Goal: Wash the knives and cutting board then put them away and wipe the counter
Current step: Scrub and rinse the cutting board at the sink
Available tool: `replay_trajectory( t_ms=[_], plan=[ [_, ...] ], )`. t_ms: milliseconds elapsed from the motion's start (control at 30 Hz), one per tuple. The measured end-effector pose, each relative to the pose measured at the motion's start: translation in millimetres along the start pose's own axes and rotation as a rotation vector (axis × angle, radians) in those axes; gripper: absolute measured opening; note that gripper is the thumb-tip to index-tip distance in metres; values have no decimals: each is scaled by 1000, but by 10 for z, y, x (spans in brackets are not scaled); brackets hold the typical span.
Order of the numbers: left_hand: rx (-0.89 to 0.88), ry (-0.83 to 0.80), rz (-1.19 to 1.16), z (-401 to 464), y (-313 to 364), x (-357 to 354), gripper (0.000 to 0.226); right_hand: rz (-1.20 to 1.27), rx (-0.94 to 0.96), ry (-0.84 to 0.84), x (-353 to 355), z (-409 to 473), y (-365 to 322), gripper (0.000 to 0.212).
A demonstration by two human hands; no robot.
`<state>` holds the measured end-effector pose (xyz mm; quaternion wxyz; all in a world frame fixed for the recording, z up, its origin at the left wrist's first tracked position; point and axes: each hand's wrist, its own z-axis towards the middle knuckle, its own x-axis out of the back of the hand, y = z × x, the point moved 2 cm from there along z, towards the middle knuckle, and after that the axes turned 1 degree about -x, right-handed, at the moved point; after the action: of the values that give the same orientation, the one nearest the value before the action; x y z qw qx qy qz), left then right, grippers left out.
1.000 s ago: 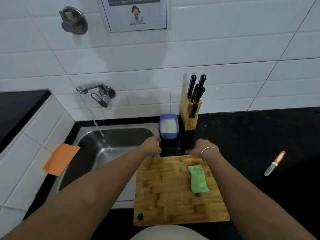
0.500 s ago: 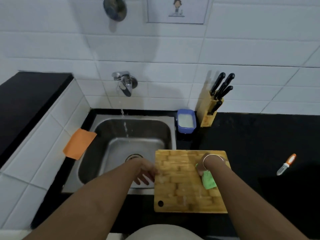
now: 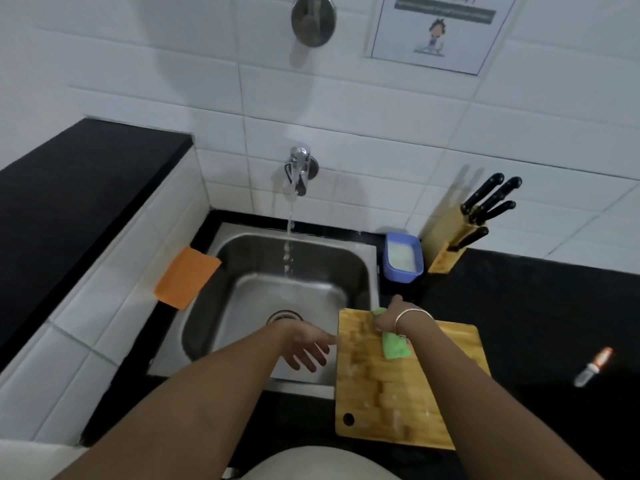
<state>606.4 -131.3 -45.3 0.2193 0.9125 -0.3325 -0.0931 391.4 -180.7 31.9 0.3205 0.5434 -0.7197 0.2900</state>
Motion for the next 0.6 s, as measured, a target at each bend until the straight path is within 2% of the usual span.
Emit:
replay_trajectory(
  t_ms=[100, 233, 300, 367, 433, 533, 600],
  plan=[
    [-36, -77, -24, 204, 82, -215, 55, 47, 38, 20, 5, -42, 81, 86],
    [-70, -33, -246, 370, 79, -359, 39, 131, 115, -17, -51, -88, 186, 57],
    [-134, 1, -367, 368, 54, -369, 34, 164, 145, -36, -76, -102, 167, 52],
    [-218, 108, -492, 316, 31, -324, 29, 194, 183, -44, -73, -117, 82, 50],
    [-290, 308, -585, 298, -49, -161, 25, 248, 222, -36, -46, -110, -44, 46],
    [-349, 638, -521, 123, -259, 299, 24, 358, 287, -7, 26, -91, -315, 41],
    [-376, 741, -528, -97, -411, 639, 25, 445, 338, -1, 77, -97, -539, 36]
  ],
)
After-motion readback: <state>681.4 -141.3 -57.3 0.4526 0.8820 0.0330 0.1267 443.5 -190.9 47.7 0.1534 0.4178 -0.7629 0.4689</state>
